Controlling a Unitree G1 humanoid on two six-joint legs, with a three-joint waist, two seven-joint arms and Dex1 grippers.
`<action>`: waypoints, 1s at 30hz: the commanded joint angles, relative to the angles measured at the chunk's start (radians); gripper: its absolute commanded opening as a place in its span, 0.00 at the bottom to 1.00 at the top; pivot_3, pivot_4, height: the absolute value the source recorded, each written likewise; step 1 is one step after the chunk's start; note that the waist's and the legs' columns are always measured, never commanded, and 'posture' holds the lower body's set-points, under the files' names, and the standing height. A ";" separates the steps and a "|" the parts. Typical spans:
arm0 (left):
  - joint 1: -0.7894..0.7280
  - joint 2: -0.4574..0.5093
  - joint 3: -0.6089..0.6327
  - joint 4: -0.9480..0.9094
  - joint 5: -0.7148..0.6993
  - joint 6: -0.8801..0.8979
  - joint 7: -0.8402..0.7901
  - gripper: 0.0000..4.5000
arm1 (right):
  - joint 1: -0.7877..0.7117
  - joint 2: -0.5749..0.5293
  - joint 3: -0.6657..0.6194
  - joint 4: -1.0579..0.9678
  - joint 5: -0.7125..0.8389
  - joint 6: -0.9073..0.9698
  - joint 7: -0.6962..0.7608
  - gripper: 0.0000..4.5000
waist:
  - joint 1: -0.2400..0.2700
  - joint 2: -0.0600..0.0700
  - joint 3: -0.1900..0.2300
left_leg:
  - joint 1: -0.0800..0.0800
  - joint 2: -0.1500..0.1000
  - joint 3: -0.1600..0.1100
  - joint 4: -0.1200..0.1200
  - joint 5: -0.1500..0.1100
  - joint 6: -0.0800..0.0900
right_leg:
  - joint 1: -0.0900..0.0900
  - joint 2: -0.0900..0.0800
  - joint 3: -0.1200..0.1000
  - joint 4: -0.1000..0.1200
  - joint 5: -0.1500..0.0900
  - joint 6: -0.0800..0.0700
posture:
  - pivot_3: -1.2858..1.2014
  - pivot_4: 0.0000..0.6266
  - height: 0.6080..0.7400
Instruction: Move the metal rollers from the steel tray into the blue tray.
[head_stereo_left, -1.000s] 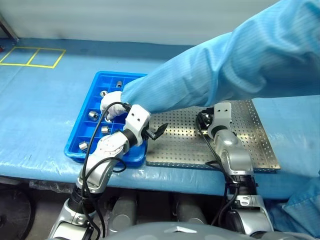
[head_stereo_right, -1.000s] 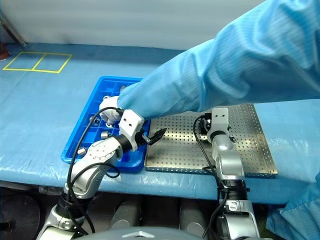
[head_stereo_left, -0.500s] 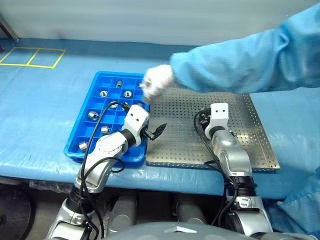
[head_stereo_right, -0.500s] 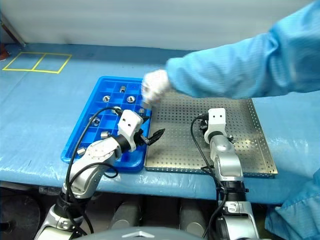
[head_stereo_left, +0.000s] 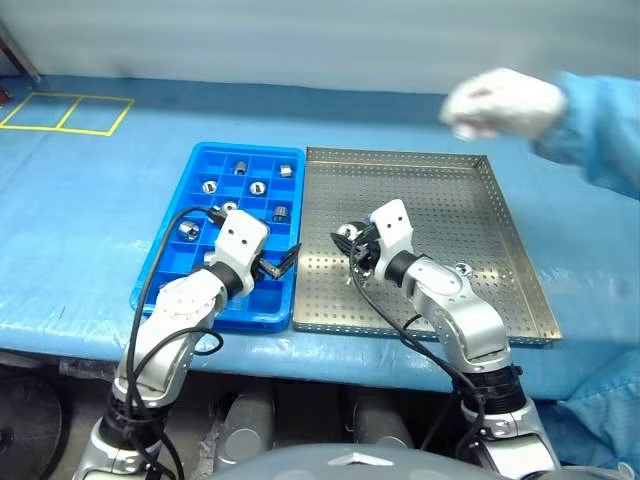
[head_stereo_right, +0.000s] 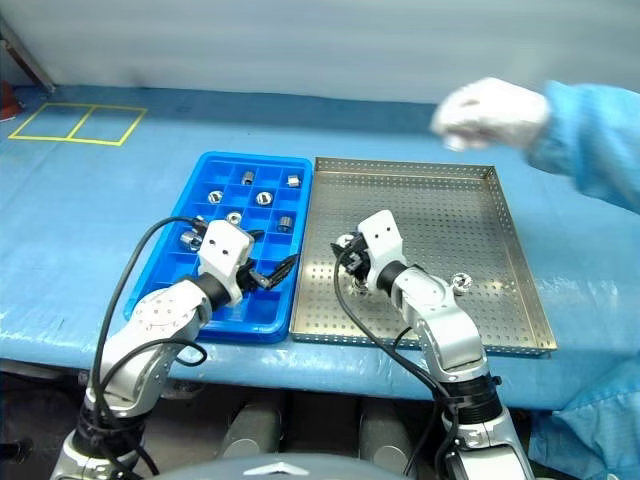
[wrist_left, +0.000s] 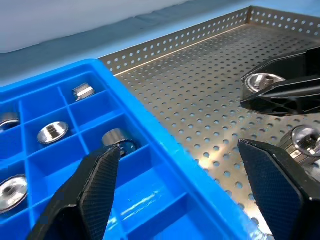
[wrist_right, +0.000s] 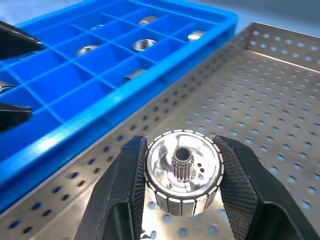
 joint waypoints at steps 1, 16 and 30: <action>0.021 0.027 0.053 -0.092 0.022 0.054 0.033 0.92 | -0.044 0.023 0.065 -0.048 0.026 -0.004 0.042 0.38 | 0.002 0.000 0.000 | 0.000 0.000 0.000 0.000 0.000 0.000 | 0.000 0.000 0.000 0.000 0.000 0.000 | 0.63 0.24 1.00; 0.127 0.052 0.099 -0.199 0.055 0.157 0.081 0.92 | -0.311 0.170 0.154 0.388 -0.041 -0.236 0.118 0.38 | 0.052 0.000 0.000 | 0.000 0.001 0.000 -0.002 0.000 0.000 | -0.001 0.001 -0.001 0.000 0.000 0.000 | 0.68 0.24 1.00; 0.193 0.034 0.094 -0.240 0.048 0.140 0.093 0.92 | -0.414 0.241 0.129 0.676 -0.092 -0.380 0.140 0.38 | 0.114 0.000 0.000 | 0.001 0.001 0.000 -0.003 0.000 -0.001 | -0.001 0.001 -0.001 0.000 0.000 -0.001 | 0.71 0.24 1.00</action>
